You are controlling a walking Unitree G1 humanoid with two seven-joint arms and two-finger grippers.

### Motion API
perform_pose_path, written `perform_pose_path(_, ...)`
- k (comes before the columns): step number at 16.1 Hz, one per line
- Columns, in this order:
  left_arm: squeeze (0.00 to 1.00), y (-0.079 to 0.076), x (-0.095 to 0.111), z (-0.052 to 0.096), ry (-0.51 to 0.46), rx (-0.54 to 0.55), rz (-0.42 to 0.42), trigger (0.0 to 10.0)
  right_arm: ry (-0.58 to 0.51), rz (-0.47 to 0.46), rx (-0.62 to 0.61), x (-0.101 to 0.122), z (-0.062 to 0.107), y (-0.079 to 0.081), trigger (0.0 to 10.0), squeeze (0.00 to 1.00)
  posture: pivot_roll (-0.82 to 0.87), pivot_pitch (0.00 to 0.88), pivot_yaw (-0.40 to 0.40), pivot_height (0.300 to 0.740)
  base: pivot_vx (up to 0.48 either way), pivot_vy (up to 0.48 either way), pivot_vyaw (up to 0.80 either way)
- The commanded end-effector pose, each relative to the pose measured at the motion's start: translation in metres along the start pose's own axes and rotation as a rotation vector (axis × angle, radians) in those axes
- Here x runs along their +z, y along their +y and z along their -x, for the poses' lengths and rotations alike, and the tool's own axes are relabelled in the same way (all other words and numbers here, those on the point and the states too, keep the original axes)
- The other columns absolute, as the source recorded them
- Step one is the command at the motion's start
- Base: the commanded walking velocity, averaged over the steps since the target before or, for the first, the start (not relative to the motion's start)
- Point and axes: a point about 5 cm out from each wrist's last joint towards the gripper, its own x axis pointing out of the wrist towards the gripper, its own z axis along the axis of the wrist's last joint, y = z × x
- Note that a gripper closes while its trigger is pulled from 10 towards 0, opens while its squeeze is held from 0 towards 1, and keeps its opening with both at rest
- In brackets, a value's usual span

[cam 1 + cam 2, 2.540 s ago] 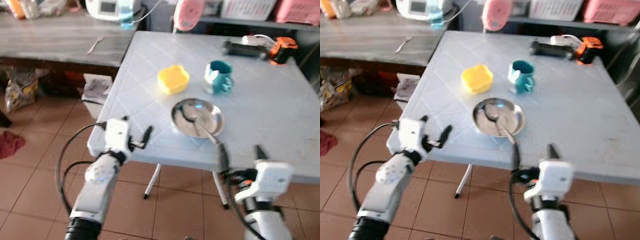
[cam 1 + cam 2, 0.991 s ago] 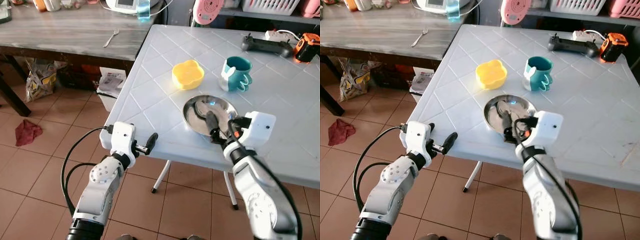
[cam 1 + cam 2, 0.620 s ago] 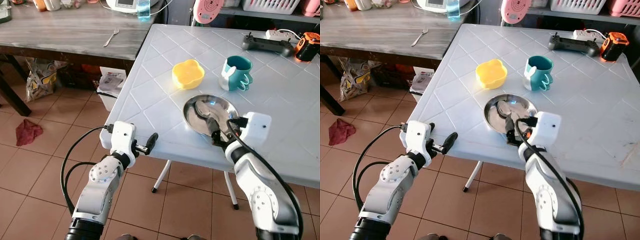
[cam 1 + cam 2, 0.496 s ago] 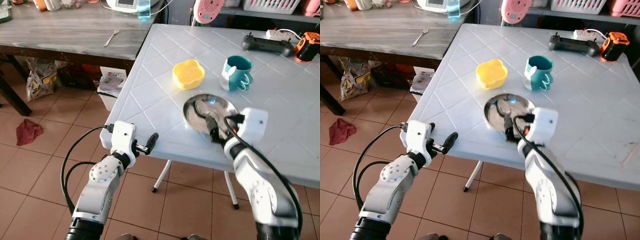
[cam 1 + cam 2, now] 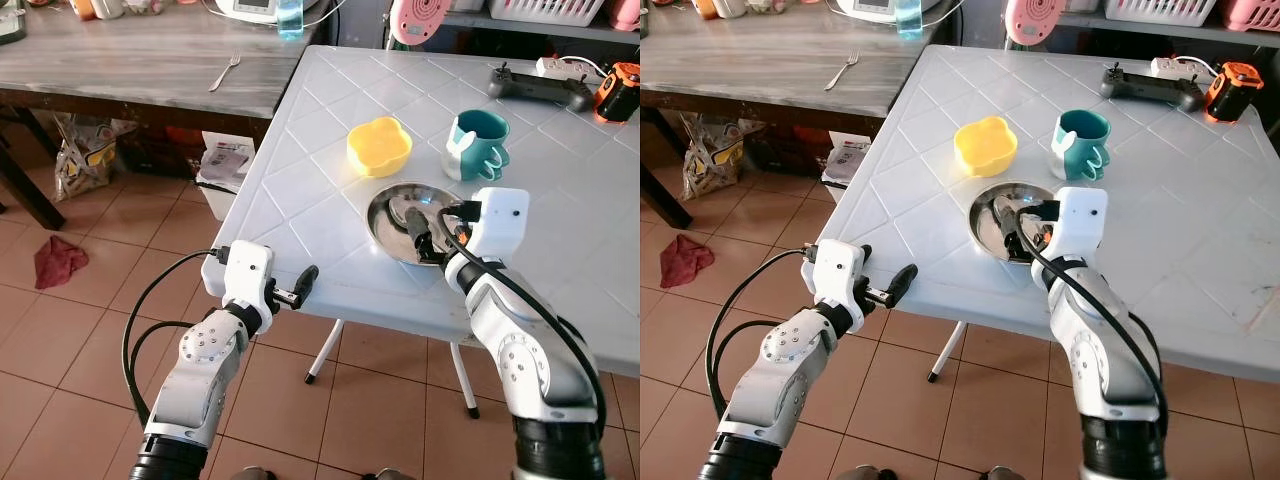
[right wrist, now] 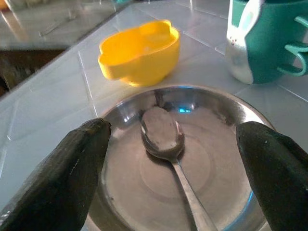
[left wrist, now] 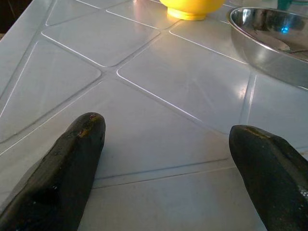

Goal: Setting the table

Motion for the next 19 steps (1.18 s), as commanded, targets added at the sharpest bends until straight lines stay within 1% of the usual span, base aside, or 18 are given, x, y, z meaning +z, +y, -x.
perform_pose_path(1,0.0,-0.003,-0.02,0.003,0.097,-0.012,0.022,10.0,0.052,0.005,-0.025,-0.006,-0.003,-0.005,10.0,0.0,0.03,0.174,-0.009,0.714,0.0,0.0,0.0)
perform_pose_path(2,0.0,-0.003,-0.02,0.004,0.105,-0.013,0.021,10.0,0.074,-0.02,0.003,-0.007,-0.006,-0.004,10.0,0.0,0.03,0.174,-0.01,0.714,0.0,0.0,0.0)
perform_pose_path(3,0.0,-0.003,-0.021,0.004,0.107,-0.013,0.021,10.0,0.078,-0.024,0.012,-0.007,-0.006,-0.004,10.0,0.0,0.03,0.174,-0.01,0.714,0.0,0.0,0.0)
perform_pose_path(4,0.0,-0.004,-0.021,0.004,0.111,-0.016,0.021,10.0,0.103,-0.036,0.017,-0.009,-0.011,-0.004,10.0,0.0,0.03,0.179,-0.011,0.714,0.0,0.0,0.0)
perform_pose_path(5,0.0,-0.005,-0.022,0.005,0.115,-0.021,0.02,10.0,0.122,-0.027,0.019,-0.01,-0.017,-0.006,10.0,0.0,0.03,0.181,-0.011,0.714,0.0,0.0,0.0)
perform_pose_path(8,0.0,-0.006,-0.023,0.007,0.126,-0.024,0.019,10.0,0.142,-0.032,0.036,-0.01,-0.025,-0.007,10.0,0.0,0.03,0.195,-0.015,0.714,0.0,0.0,0.0)
perform_pose_path(9,0.0,-0.005,-0.025,0.009,0.142,-0.022,0.024,10.0,0.168,-0.04,0.048,-0.011,-0.029,-0.007,7.0,0.0,0.03,0.203,-0.017,0.714,0.0,0.0,0.0)
perform_pose_path(10,0.0,-0.005,-0.027,0.01,0.156,-0.022,0.023,10.0,0.195,-0.031,0.049,-0.013,-0.032,-0.006,4.5,0.0,0.03,0.209,-0.02,0.714,0.0,0.0,0.0)
perform_pose_path(11,0.0,-0.005,-0.028,0.011,0.164,-0.023,0.021,10.0,0.198,-0.016,0.06,-0.013,-0.032,-0.003,4.6,0.0,0.03,0.211,-0.019,0.714,0.0,0.0,0.0)
perform_pose_path(12,0.0,-0.005,-0.029,0.013,0.169,-0.024,0.023,10.0,0.204,-0.004,0.109,-0.014,-0.03,0.01,7.7,0.0,0.03,0.214,-0.02,0.714,0.0,0.0,0.0)
perform_pose_path(13,0.0,-0.004,-0.03,0.014,0.17,-0.023,0.025,10.0,0.219,0.003,0.135,-0.019,-0.027,0.018,7.1,0.0,0.03,0.214,-0.02,0.714,0.0,0.0,0.0)
perform_pose_path(14,0.0,-0.003,-0.031,0.015,0.179,-0.018,0.028,10.0,0.237,0.005,0.139,-0.027,-0.024,0.022,8.4,0.0,0.02,0.222,-0.017,0.714,0.0,0.0,0.0)
perform_pose_path(15,0.0,-0.002,-0.031,0.015,0.185,-0.019,0.032,10.0,0.249,0.007,0.128,-0.034,-0.022,0.021,6.9,0.0,0.02,0.223,-0.015,0.714,0.0,0.0,0.0)
perform_pose_path(16,0.0,-0.003,-0.031,0.014,0.184,-0.026,0.03,10.0,0.253,0.004,0.115,-0.036,-0.022,0.019,0.0,0.0,0.02,0.222,-0.013,0.714,0.0,0.0,0.0)
perform_pose_path(19,0.0,-0.003,-0.031,0.013,0.191,-0.029,0.026,10.0,0.253,-0.019,0.095,-0.033,-0.023,0.012,0.0,0.0,0.03,0.215,-0.01,0.714,0.0,0.0,0.0)
